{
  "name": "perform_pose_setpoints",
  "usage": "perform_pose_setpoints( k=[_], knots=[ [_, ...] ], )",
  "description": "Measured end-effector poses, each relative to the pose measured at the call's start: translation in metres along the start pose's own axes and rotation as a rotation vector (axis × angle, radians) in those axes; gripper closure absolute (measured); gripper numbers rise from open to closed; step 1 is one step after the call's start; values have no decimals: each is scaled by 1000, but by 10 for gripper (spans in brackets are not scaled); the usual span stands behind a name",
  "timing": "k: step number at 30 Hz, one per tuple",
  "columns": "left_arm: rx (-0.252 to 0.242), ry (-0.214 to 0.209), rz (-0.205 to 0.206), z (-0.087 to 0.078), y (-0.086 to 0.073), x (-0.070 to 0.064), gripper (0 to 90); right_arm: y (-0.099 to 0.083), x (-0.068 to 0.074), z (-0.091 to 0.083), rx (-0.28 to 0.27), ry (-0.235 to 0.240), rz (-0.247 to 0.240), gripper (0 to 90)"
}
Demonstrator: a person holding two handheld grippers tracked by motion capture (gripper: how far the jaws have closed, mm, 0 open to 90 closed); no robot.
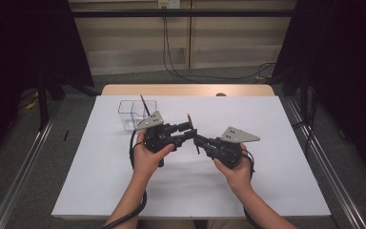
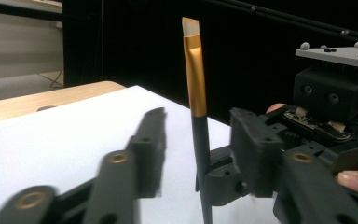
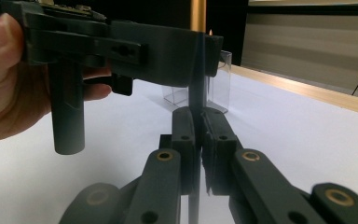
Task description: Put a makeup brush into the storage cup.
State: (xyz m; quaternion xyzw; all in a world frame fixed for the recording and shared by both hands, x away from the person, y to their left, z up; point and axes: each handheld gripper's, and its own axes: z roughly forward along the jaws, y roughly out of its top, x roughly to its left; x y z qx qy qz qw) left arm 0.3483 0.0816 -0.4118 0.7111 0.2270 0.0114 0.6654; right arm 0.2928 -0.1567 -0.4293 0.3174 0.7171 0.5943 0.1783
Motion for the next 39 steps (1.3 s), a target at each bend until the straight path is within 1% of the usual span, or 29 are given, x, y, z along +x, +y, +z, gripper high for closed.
perform_pose_setpoints(
  k=[2, 5, 9, 11, 14, 21, 24, 27, 31, 32, 35, 37, 39],
  knots=[
    [-5, 1, 0, -1, 0, 0, 658, 1, 0, 0, 0, -1, 1, 848],
    [-8, 0, 1, -2, 0, 0, 724, 1, 0, -1, -1, -2, 0, 848],
    [-12, -6, -5, -2, -1, 0, 769, 1, 0, 0, -5, -4, 1, 848],
    [-19, -14, -11, -2, -2, 0, 808, 1, 0, 0, -5, -4, 1, 847],
    [-23, -24, -11, -1, -1, -1, 828, 2, 0, 0, -10, 0, 2, 847],
    [-20, -30, -4, -1, 0, -1, 836, 1, 0, -1, -20, 7, 12, 846],
    [-19, -40, -15, -2, 0, -1, 837, 1, 0, -1, -27, 15, 12, 844],
    [-17, -36, 2, -3, 1, -3, 837, 0, -1, -3, -29, 30, 16, 840],
    [-27, -31, 4, -5, 3, -3, 837, 0, -4, -5, -36, 37, 33, 715],
    [-26, -28, 6, -6, 3, -2, 837, 0, -5, -6, -39, 36, 36, 703],
    [-31, -23, 6, -8, 4, -2, 836, 0, -9, -10, -48, 40, 44, 614],
    [-31, -20, 6, -10, 4, -1, 836, 0, -11, -12, -48, 37, 45, 567],
    [-34, -14, 5, -11, 4, -1, 836, 0, -13, -14, -55, 43, 45, 527]
  ],
)
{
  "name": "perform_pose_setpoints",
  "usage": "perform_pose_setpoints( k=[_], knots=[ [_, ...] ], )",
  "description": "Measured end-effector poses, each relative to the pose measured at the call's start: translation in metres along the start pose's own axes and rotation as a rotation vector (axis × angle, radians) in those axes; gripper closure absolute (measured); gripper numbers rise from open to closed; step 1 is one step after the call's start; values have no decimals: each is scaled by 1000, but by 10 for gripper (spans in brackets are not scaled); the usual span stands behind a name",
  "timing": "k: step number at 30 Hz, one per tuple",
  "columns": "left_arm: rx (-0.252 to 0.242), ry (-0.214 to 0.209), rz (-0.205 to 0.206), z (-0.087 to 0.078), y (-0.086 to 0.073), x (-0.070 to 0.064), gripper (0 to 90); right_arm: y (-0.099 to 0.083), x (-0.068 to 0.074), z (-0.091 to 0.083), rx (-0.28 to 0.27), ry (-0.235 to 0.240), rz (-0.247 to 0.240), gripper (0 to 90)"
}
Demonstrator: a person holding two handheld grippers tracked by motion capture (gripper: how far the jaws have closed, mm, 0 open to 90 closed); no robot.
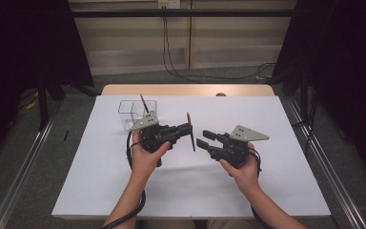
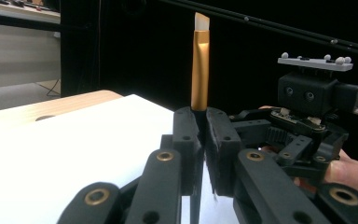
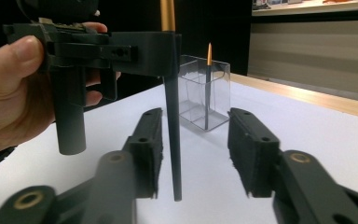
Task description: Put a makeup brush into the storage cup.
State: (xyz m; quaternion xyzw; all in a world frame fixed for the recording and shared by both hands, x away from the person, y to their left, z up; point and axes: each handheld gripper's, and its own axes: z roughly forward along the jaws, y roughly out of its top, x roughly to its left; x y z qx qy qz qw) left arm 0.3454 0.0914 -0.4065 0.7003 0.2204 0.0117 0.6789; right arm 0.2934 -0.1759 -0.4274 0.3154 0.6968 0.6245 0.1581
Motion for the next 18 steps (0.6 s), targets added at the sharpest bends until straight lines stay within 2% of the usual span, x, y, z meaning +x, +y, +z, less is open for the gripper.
perform_pose_setpoints(
  k=[8, 11, 18],
  knots=[
    [-1, 9, 3, -4, 1, 1, 833, 2, -6, -9, -5, -18, -40, 334],
    [-3, 12, 5, -5, 1, 1, 833, 4, -9, -12, 2, -6, -36, 264],
    [-11, 24, 14, -10, 2, 1, 832, 4, -11, -17, -2, 3, -39, 170]
  ],
)
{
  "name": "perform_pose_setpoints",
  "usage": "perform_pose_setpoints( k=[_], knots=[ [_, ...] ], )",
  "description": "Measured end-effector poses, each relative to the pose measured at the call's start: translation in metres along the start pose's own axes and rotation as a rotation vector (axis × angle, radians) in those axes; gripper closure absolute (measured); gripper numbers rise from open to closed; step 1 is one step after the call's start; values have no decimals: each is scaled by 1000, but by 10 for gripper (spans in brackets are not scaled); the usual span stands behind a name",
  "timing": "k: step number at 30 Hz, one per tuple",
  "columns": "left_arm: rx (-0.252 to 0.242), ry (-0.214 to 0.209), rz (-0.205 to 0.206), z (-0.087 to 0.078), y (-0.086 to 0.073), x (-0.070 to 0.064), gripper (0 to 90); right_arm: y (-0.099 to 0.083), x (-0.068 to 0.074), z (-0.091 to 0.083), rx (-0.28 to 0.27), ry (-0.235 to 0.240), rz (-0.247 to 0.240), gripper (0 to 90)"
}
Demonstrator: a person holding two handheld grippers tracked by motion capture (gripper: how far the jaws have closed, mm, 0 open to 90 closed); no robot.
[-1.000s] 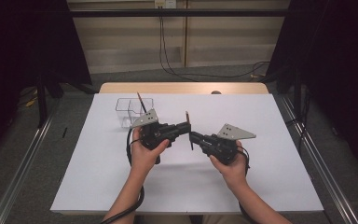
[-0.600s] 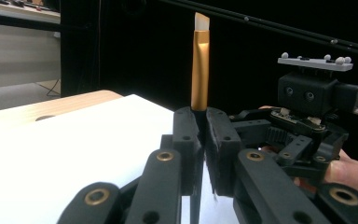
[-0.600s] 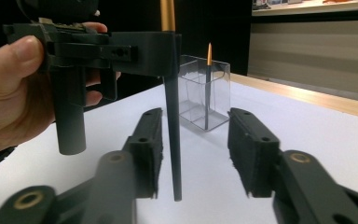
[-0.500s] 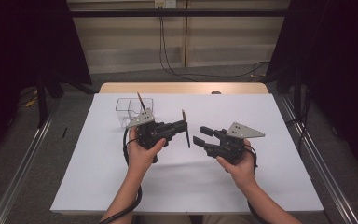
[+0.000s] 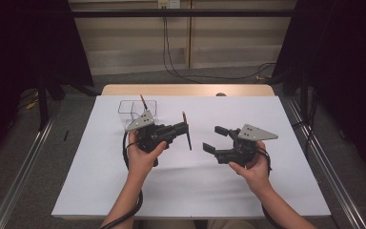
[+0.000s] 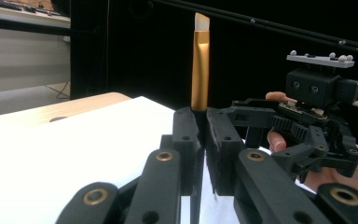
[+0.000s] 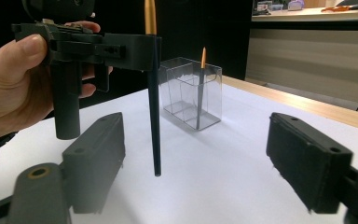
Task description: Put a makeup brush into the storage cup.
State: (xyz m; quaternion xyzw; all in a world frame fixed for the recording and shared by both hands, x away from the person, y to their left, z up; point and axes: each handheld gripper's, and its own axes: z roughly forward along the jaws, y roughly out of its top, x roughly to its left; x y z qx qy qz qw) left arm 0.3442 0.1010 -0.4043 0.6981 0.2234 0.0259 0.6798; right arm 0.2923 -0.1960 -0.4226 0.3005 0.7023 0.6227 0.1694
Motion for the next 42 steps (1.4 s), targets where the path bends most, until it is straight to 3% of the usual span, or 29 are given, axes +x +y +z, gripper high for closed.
perform_pose_setpoints(
  k=[13, 28, 42],
  knots=[
    [3, 18, 22, -6, 1, -1, 838, -1, -12, -19, 6, -22, -4, 69],
    [16, 31, 30, -8, 1, -1, 838, -7, -22, -43, 15, -17, -11, 60],
    [7, 55, 34, -16, 2, 1, 838, -13, -30, -60, 29, -61, -23, 54]
  ],
)
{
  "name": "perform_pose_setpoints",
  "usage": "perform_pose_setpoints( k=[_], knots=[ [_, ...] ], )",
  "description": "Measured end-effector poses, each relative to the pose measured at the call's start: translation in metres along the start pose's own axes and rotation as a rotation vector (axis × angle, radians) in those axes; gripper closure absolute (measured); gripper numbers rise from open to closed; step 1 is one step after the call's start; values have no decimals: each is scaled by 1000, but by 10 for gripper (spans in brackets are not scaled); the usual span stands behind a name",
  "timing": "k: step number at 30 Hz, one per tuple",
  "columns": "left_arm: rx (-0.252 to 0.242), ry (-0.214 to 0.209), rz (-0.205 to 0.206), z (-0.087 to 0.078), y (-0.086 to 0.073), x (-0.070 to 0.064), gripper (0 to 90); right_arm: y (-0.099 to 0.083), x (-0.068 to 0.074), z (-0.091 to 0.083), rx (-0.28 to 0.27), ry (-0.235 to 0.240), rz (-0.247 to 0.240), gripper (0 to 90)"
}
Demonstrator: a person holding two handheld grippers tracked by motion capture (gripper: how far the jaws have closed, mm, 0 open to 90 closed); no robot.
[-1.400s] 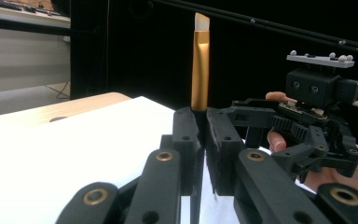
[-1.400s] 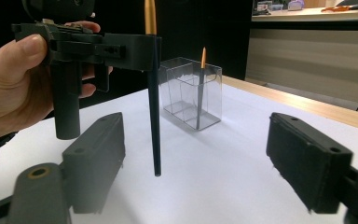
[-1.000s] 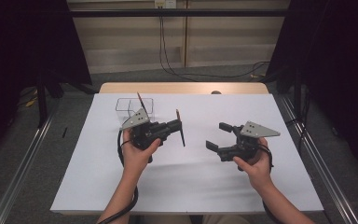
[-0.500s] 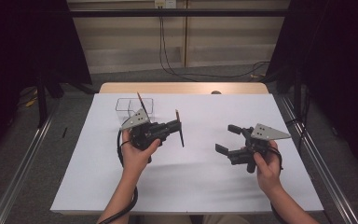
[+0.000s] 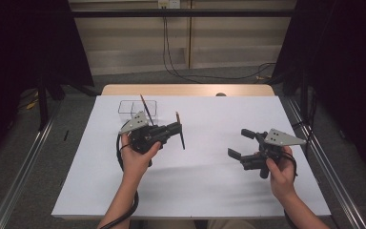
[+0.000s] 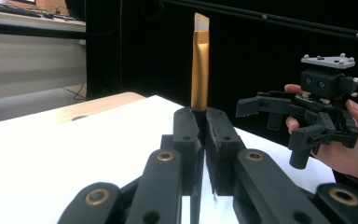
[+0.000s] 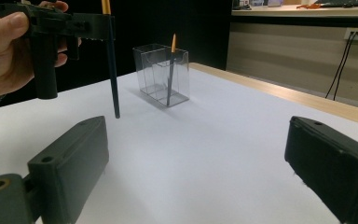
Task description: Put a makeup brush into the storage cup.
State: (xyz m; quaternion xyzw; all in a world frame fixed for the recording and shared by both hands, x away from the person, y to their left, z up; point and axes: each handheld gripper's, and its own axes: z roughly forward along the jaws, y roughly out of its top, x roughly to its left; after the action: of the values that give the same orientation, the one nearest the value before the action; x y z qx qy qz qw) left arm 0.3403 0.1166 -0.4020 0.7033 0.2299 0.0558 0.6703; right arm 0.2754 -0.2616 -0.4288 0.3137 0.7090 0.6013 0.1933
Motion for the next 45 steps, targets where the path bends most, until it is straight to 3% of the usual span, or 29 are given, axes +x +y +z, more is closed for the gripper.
perform_pose_setpoints(
  k=[25, 45],
  knots=[
    [-12, 20, 14, -7, 2, 1, 837, -5, -10, -26, -3, -47, -2, 46],
    [-25, 37, 20, -14, 5, 2, 838, -12, -11, -35, -5, -65, -5, 46]
  ],
)
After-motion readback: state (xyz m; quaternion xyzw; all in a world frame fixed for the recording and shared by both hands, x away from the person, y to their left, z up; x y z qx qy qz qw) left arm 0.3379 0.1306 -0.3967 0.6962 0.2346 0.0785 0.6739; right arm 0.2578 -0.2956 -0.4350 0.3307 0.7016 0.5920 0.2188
